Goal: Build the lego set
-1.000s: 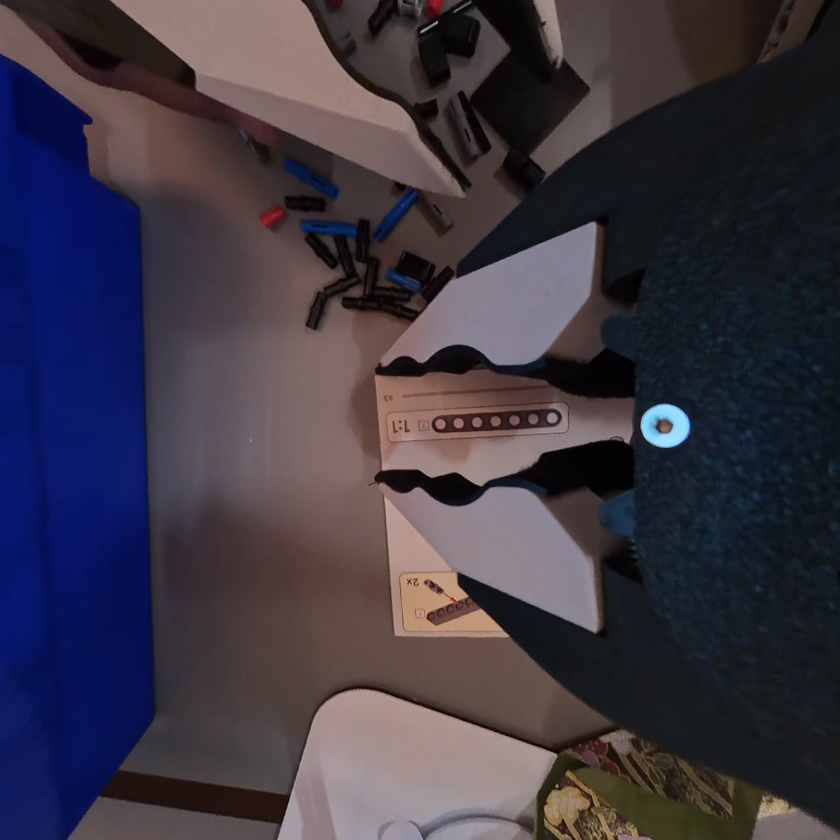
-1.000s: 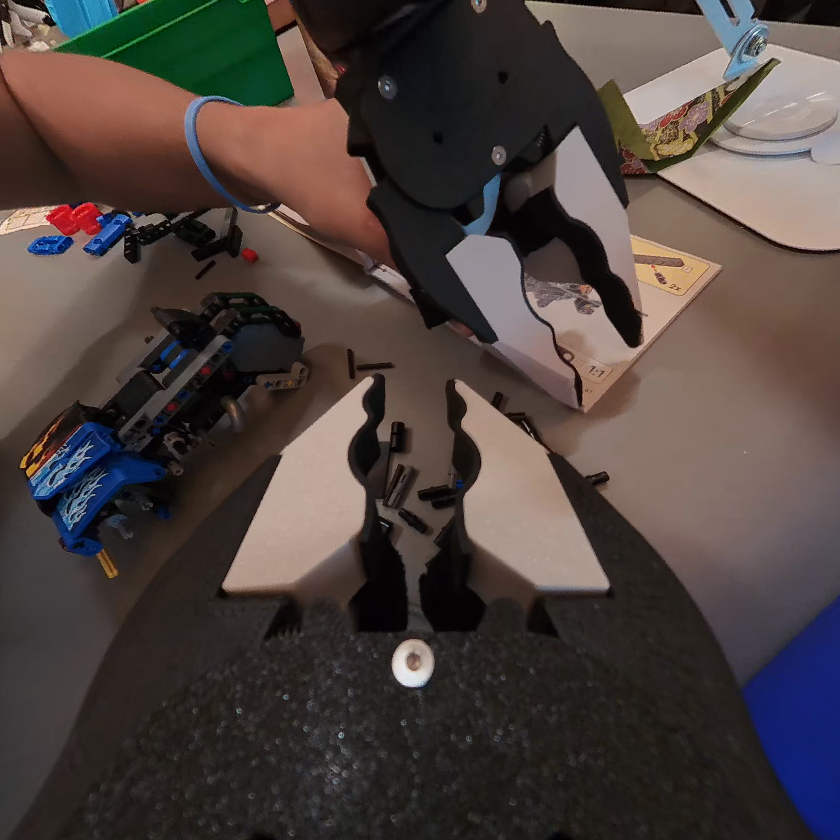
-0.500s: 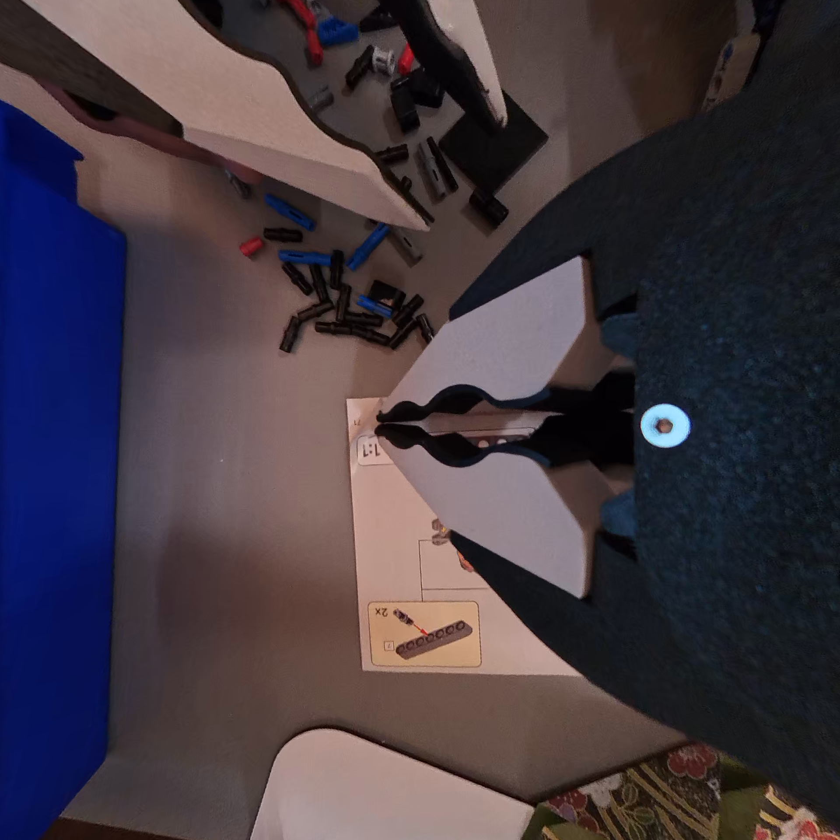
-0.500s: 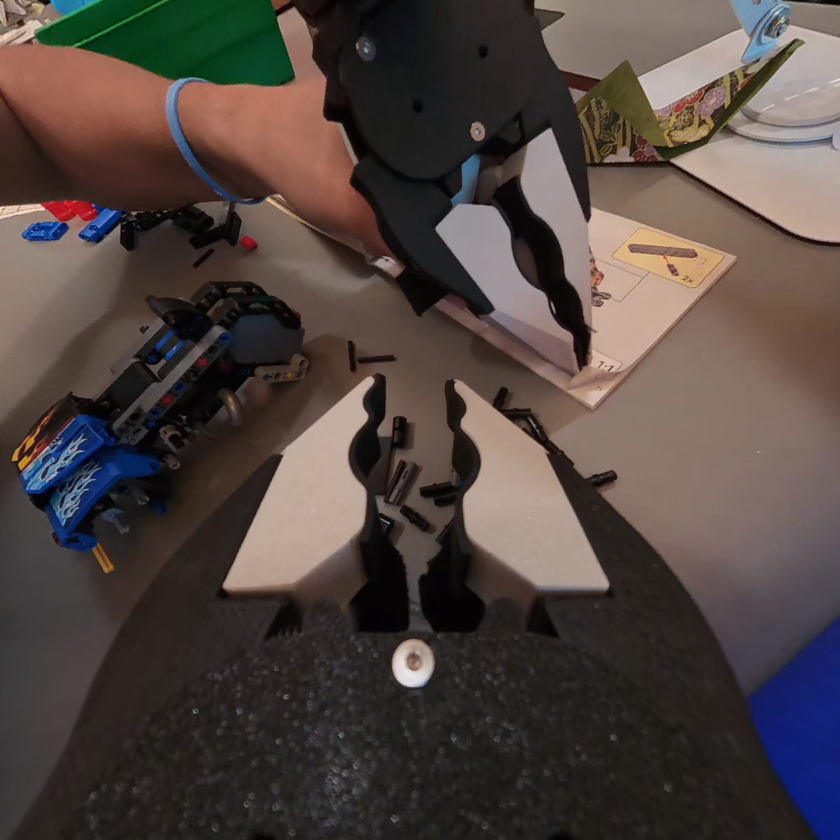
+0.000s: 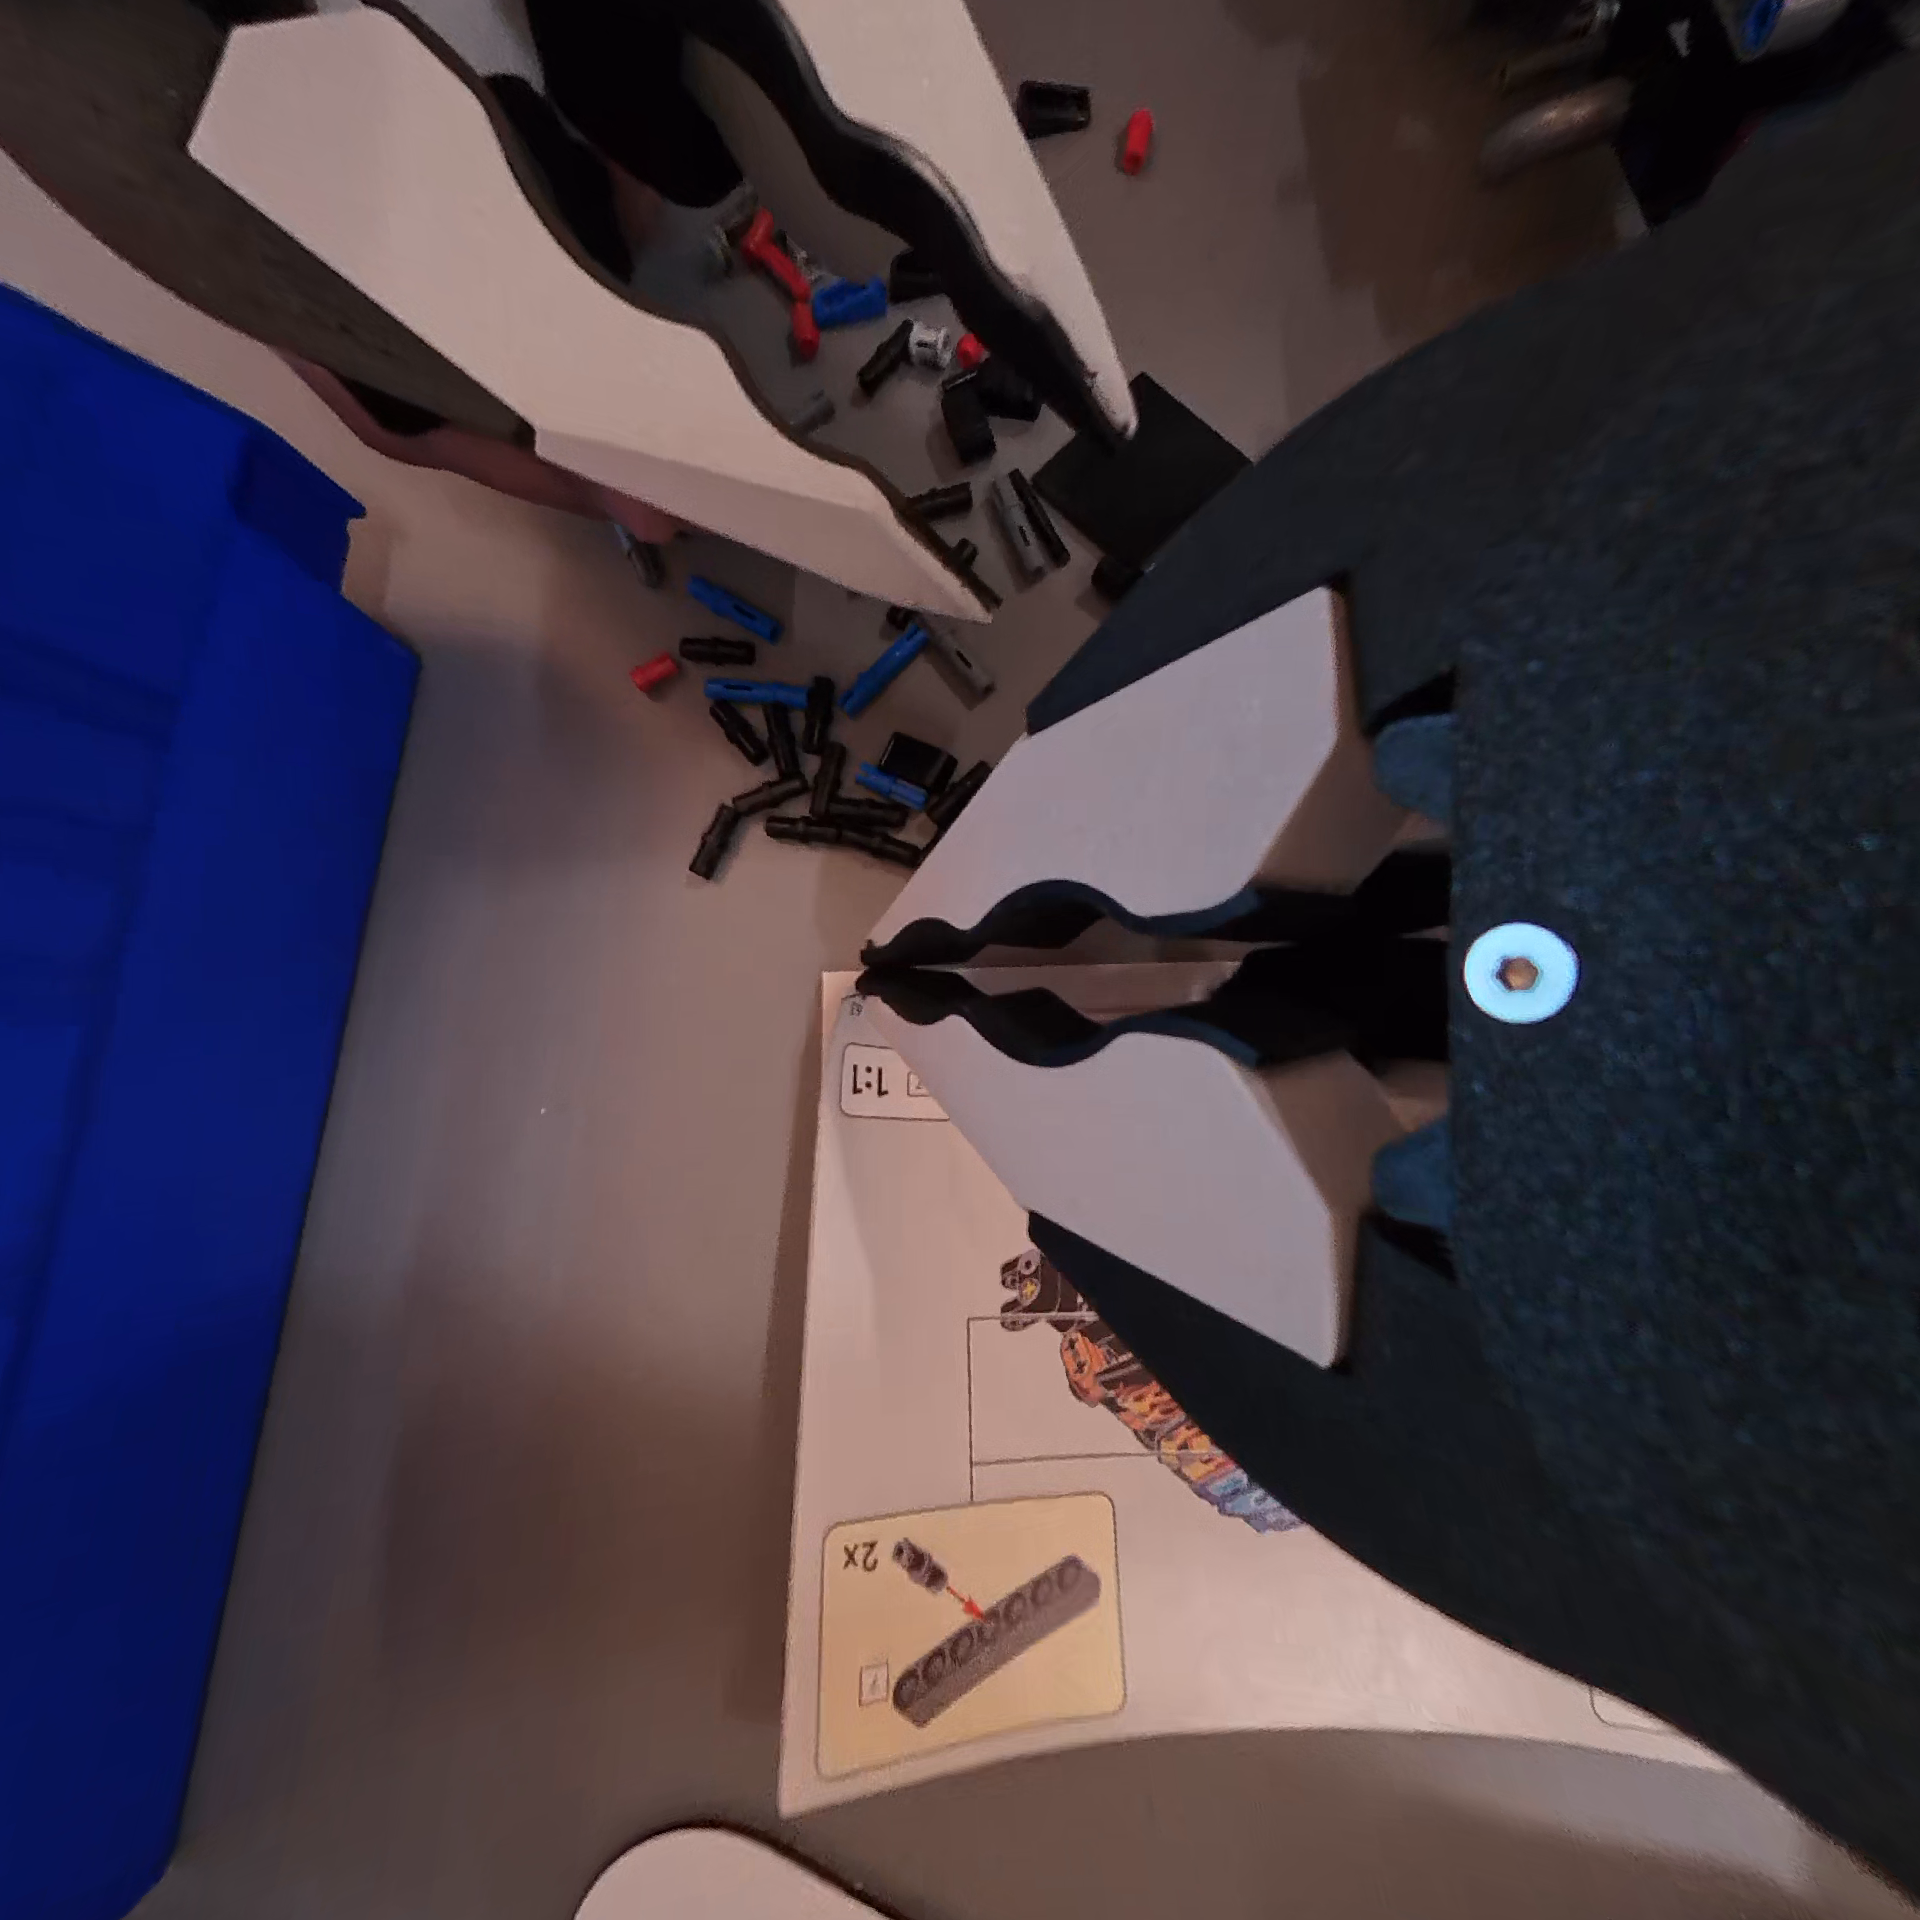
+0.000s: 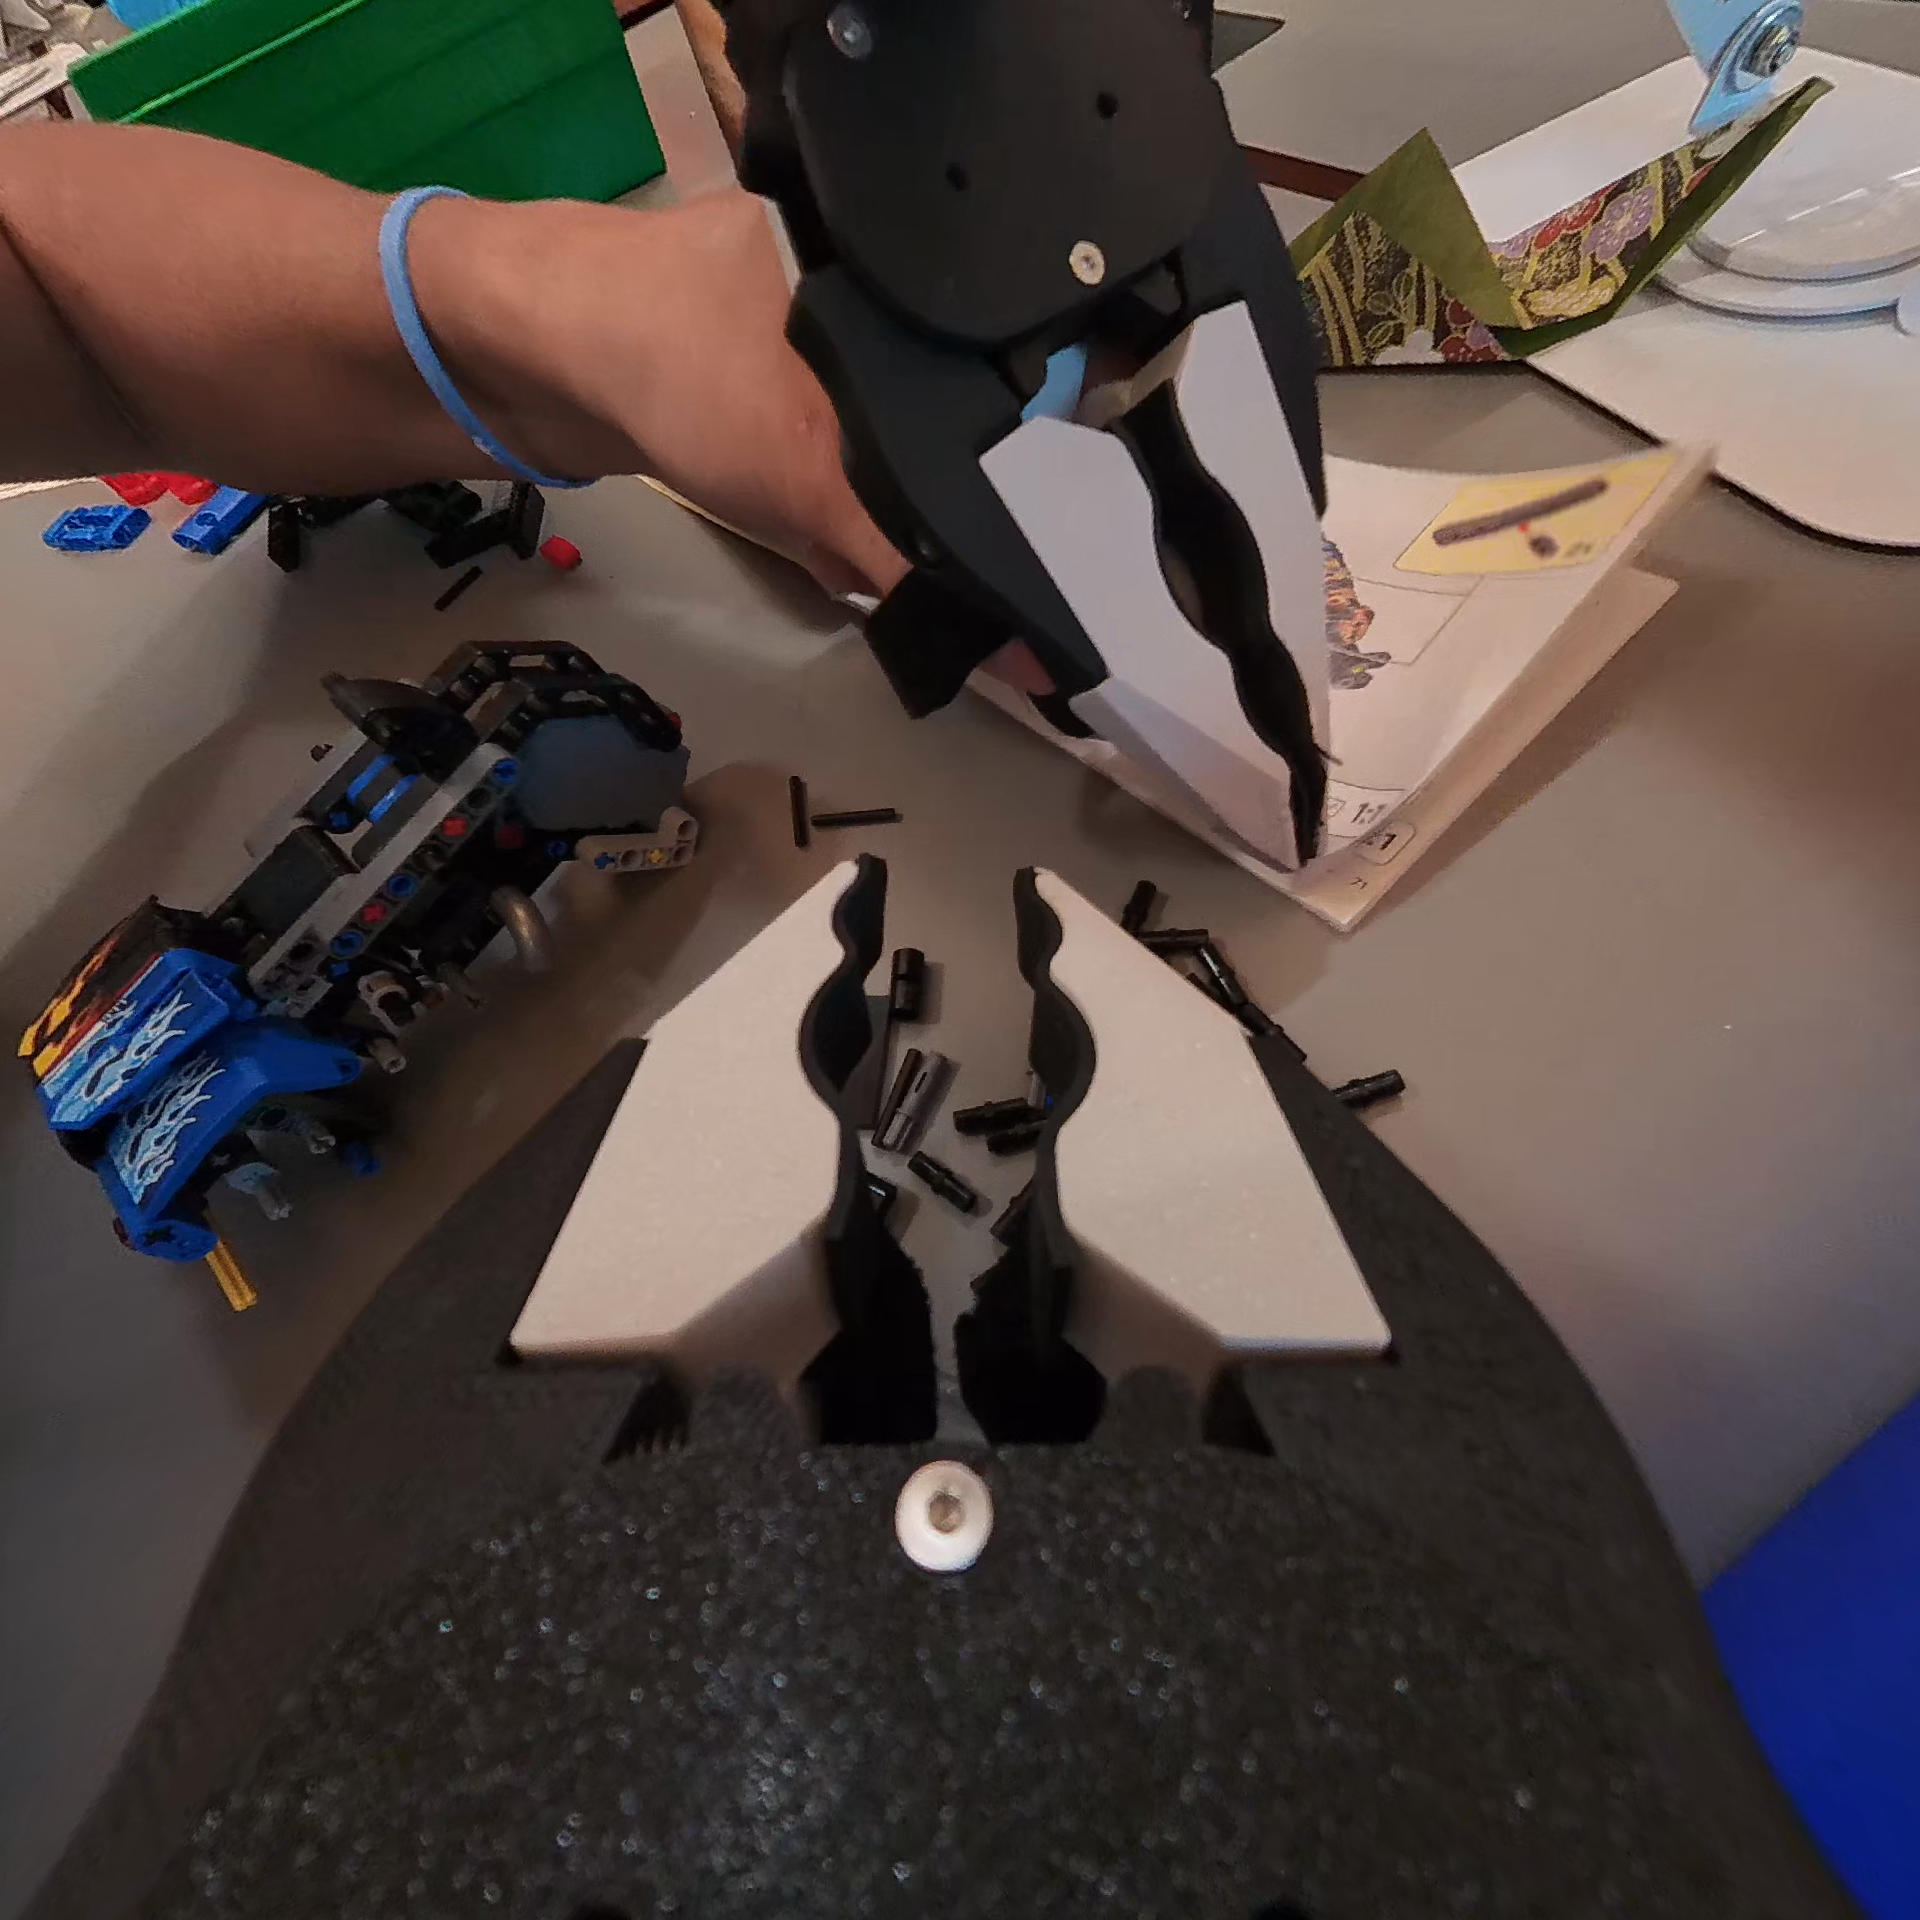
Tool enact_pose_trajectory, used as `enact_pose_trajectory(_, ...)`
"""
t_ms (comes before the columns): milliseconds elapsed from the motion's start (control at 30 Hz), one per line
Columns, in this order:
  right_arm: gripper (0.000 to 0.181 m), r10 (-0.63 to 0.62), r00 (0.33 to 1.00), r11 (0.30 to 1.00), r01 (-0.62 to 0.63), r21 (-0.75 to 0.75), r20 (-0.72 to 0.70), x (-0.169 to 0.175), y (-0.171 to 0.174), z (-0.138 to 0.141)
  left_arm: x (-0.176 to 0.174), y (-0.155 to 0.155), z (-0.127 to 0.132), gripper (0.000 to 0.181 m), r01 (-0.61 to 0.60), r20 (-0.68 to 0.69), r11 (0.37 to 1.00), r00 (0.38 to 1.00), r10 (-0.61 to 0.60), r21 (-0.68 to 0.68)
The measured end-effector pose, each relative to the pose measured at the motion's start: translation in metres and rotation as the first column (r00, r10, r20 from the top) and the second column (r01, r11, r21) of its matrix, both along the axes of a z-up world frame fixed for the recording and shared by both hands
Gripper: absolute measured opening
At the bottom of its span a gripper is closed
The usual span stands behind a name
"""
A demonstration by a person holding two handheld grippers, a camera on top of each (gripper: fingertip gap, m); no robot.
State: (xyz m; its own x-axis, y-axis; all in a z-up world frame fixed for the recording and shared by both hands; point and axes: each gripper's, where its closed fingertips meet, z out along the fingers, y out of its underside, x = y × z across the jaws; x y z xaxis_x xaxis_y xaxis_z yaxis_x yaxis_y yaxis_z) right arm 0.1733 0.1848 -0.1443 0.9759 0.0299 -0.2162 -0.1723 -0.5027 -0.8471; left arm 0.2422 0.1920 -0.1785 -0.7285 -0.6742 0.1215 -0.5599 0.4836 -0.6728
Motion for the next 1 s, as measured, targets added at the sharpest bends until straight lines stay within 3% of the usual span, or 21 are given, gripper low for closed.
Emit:
enact_pose_trajectory(267, 0.026, -0.06, 0.998, 0.998, 0.06, 0.002, 0.029, 0.012, 0.0, -0.001, -0.01, 0.016, 0.021, 0.0, -0.034, 0.014, 0.996, 0.999, 0.035, -0.078)
enact_pose_trajectory(467, 0.045, -0.184, 0.964, 0.982, 0.189, -0.006, 0.192, 0.041, 0.012, -0.003, -0.033, 0.034, 0.061, 0.0, -0.09, -0.001, 0.948, 0.996, 0.094, -0.304)
enact_pose_trajectory(600, 0.061, -0.148, 0.984, 0.984, 0.157, -0.086, 0.102, 0.031, 0.049, -0.016, -0.04, 0.044, 0.087, 0.0, -0.143, -0.018, 0.884, 0.988, 0.151, -0.445)
enact_pose_trajectory(700, 0.066, -0.163, 0.987, 0.986, 0.162, -0.035, -0.015, 0.025, 0.078, -0.008, -0.042, 0.047, 0.093, 0.0, -0.183, -0.006, 0.866, 0.979, 0.204, -0.465)
enact_pose_trajectory(800, 0.03, -0.201, 0.978, 0.977, 0.204, 0.06, -0.058, 0.028, 0.094, 0.016, -0.043, 0.045, 0.094, 0.0, -0.247, 0.006, 0.856, 0.96, 0.28, -0.454)
enact_pose_trajectory(867, 0.023, -0.225, 0.974, 0.973, 0.224, 0.063, 0.013, 0.03, 0.098, 0.022, -0.051, 0.05, 0.094, 0.0, -0.299, -0.005, 0.841, 0.943, 0.333, -0.45)
enact_pose_trajectory(1000, 0.008, -0.2, 0.94, 0.979, 0.186, 0.078, 0.278, 0.016, 0.107, 0.036, -0.077, 0.082, 0.106, 0.038, -0.438, -0.131, 0.694, 0.883, 0.45, -0.571)
